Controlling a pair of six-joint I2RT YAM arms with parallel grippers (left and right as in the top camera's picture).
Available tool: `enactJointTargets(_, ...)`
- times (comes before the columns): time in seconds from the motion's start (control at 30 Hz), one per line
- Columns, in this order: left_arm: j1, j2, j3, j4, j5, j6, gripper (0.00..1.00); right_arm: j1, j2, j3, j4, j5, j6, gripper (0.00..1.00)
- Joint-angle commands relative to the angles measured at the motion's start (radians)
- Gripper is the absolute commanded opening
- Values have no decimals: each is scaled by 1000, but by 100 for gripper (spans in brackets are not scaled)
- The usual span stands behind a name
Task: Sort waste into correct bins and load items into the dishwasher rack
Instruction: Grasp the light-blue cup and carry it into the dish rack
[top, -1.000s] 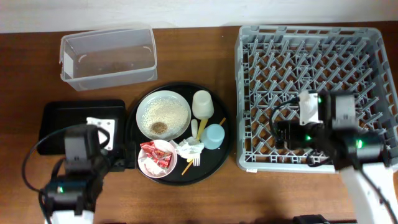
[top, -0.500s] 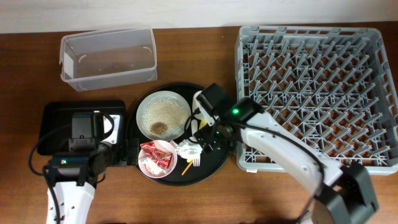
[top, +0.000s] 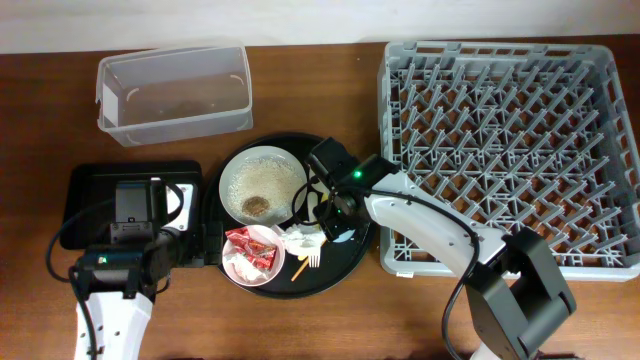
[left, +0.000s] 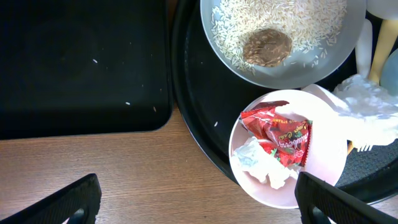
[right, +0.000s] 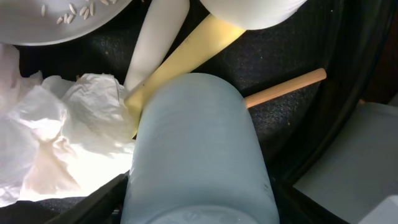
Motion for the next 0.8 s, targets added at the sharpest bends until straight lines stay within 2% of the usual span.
enactJointTargets(0.0, 6, -1, 17, 2, 16, -6, 99, 3, 8, 15, -18, -2, 24, 65)
enactJointTargets(0.03, 6, -1, 17, 2, 16, -6, 99, 3, -2, 23, -27, -2, 31, 61)
enactJointTargets(0.13, 6, -1, 18, 2, 16, -6, 99, -18, -97, 56, -67, -3, 32, 59)
enactJointTargets(0.3, 6, -1, 18, 4, 15, -6, 100, -195, -300, 145, -223, -2, 24, 57)
enactJointTargets(0.43, 6, -1, 18, 6, 15, -6, 99, -592, -424, 194, -294, -2, -62, 55)
enactJointTargets(0.53, 6, -1, 17, 6, 15, -6, 99, -958, -385, 193, -300, 14, -151, 54)
enactJointTargets(0.6, 6, -1, 18, 6, 16, -6, 99, -1148, -320, 193, -292, 13, -153, 54)
enactJointTargets(0.7, 6, -1, 17, 6, 15, -6, 99, -1310, -172, 193, -240, 9, -120, 54)
enactJointTargets(0.77, 6, -1, 17, 6, 16, -6, 99, -1331, -100, 193, -209, 5, -101, 54)
